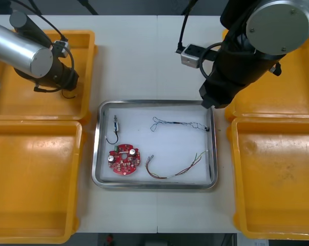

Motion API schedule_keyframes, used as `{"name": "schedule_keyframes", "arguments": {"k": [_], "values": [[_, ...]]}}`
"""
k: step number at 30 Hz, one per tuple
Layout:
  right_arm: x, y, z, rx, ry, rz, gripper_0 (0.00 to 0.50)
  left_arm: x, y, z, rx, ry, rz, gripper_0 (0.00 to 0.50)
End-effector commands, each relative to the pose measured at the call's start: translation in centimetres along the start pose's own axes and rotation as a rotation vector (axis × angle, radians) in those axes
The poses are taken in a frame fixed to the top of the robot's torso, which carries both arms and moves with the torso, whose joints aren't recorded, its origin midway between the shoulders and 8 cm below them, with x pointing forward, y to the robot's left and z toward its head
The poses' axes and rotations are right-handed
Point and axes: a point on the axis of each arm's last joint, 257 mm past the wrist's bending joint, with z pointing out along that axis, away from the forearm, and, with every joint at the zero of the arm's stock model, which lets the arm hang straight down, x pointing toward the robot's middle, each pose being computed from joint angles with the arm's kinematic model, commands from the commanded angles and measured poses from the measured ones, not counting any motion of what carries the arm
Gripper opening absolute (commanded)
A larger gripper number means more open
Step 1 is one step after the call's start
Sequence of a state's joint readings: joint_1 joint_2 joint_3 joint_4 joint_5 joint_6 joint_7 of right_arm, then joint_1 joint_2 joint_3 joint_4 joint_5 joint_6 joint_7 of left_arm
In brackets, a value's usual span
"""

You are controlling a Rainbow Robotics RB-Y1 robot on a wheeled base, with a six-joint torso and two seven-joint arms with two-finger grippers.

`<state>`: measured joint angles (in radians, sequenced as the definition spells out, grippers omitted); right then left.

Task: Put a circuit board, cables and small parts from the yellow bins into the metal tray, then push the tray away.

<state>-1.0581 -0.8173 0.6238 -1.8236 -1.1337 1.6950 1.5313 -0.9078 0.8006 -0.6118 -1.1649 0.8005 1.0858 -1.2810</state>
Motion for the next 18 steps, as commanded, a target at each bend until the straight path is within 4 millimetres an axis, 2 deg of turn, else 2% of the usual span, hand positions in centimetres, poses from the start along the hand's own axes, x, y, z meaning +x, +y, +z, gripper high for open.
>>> {"name": "schedule_keyframes", "arguments": {"k": [1, 3, 11, 18], "values": [[1.8, -2.7, -3.2, 0.058, -0.053, 0.204, 0.5, -2.3, -1.5, -0.8, 0.015, -0.04, 0.07, 0.028], [2.9, -3.3, -3.6, 0.073, -0.05, 0.26, 0.5, -2.4, -1.4, -0.8, 0.013, -0.044, 0.074, 0.0], [7.4, -5.7, -4.7, 0.142, -0.039, 0.478, 0.5, -2.9, -0.6, -1.2, -0.007, -0.056, 0.097, 0.0], [11.8, -7.4, -5.2, 0.204, -0.031, 0.652, 0.5, -4.0, 1.6, -3.5, -0.016, -0.056, 0.084, 0.0]]}}
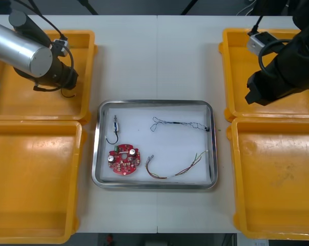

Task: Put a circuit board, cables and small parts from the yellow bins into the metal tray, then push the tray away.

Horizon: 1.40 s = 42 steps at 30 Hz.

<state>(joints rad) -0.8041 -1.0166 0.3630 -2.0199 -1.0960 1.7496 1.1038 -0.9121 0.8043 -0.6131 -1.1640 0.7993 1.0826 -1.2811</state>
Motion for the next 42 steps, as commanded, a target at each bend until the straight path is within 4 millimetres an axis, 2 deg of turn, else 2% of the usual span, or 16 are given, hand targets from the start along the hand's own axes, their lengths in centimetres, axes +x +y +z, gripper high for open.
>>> {"name": "schedule_keyframes", "arguments": {"k": [1, 9, 20, 33, 38, 42], "values": [[1.7, -4.1, -1.6, 0.079, -0.031, 0.116, 0.5, -3.9, 1.7, -4.0, -0.011, -0.044, 0.082, 0.0], [4.9, -7.1, -2.2, 0.087, -0.031, 0.277, 0.5, -4.3, 2.4, -7.7, 0.004, 0.001, 0.082, 0.0], [8.8, -10.1, -3.1, 0.073, -0.025, 0.432, 0.5, -3.6, 1.6, -13.5, 0.067, 0.079, 0.095, 0.0], [10.9, -11.9, -2.7, 0.1, -0.009, 0.492, 0.5, -3.0, -0.2, -18.4, 0.084, 0.103, 0.108, 0.0], [11.1, -11.8, -1.7, 0.079, -0.005, 0.511, 0.5, -2.7, -2.5, -20.2, 0.087, 0.093, 0.035, 0.0], [11.2, -11.6, -1.5, 0.073, -0.004, 0.506, 0.5, -2.4, -3.6, -20.7, 0.094, 0.098, 0.014, 0.0]]}}
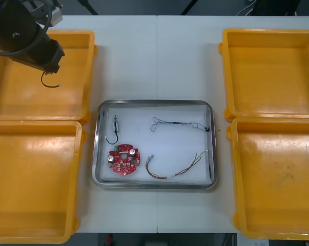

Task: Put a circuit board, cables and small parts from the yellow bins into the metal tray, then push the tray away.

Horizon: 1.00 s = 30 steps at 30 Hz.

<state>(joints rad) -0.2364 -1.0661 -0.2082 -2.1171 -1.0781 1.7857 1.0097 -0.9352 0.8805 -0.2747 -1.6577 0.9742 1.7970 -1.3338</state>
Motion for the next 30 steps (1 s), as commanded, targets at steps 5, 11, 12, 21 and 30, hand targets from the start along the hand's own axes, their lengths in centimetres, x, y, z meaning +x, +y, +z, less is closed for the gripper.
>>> {"name": "schedule_keyframes", "arguments": {"k": [5, 11, 12, 21, 30], "values": [[0.0, -0.1, 0.3, -0.021, -0.018, 0.014, 0.5, -1.6, -2.7, -3.5, -0.01, -0.066, -0.177, 0.0], [0.4, 0.4, 1.2, -0.044, -0.019, 0.012, 0.5, -1.6, -5.7, -1.5, -0.051, -0.071, -0.225, 0.0], [0.4, 0.5, 1.3, -0.047, -0.019, 0.012, 0.5, -1.5, -5.9, -1.2, -0.06, -0.074, -0.23, 0.0], [1.1, 0.2, 2.4, -0.036, -0.009, 0.011, 0.5, -1.4, -10.5, 1.5, -0.075, -0.08, -0.334, 0.0], [1.9, 0.1, 2.7, -0.038, 0.01, 0.003, 0.5, 1.0, -13.4, 4.6, -0.089, -0.123, -0.357, 0.0]]}}
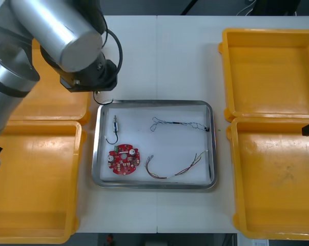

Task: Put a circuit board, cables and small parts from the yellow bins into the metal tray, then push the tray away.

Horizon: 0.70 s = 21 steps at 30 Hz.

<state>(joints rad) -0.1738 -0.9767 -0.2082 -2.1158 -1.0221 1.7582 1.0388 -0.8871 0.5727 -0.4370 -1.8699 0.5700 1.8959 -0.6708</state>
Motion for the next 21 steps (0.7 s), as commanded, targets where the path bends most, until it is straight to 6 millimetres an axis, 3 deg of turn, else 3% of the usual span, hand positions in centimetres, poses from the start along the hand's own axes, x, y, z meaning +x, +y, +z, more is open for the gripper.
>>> {"name": "schedule_keyframes", "arguments": {"k": [1, 14, 21], "values": [[-0.1, -0.5, -0.1, -0.002, -0.012, -0.023, 0.5, 2.4, -2.1, 0.4, 0.022, -0.038, 0.062, 0.0], [-0.1, -0.5, -0.1, -0.002, -0.012, -0.023, 0.5, 5.0, -4.6, 3.2, -0.02, -0.014, 0.061, 0.0], [-0.1, -0.5, -0.1, -0.002, -0.012, -0.023, 0.5, 5.9, -4.7, 5.0, -0.049, 0.009, 0.064, 0.0]]}}
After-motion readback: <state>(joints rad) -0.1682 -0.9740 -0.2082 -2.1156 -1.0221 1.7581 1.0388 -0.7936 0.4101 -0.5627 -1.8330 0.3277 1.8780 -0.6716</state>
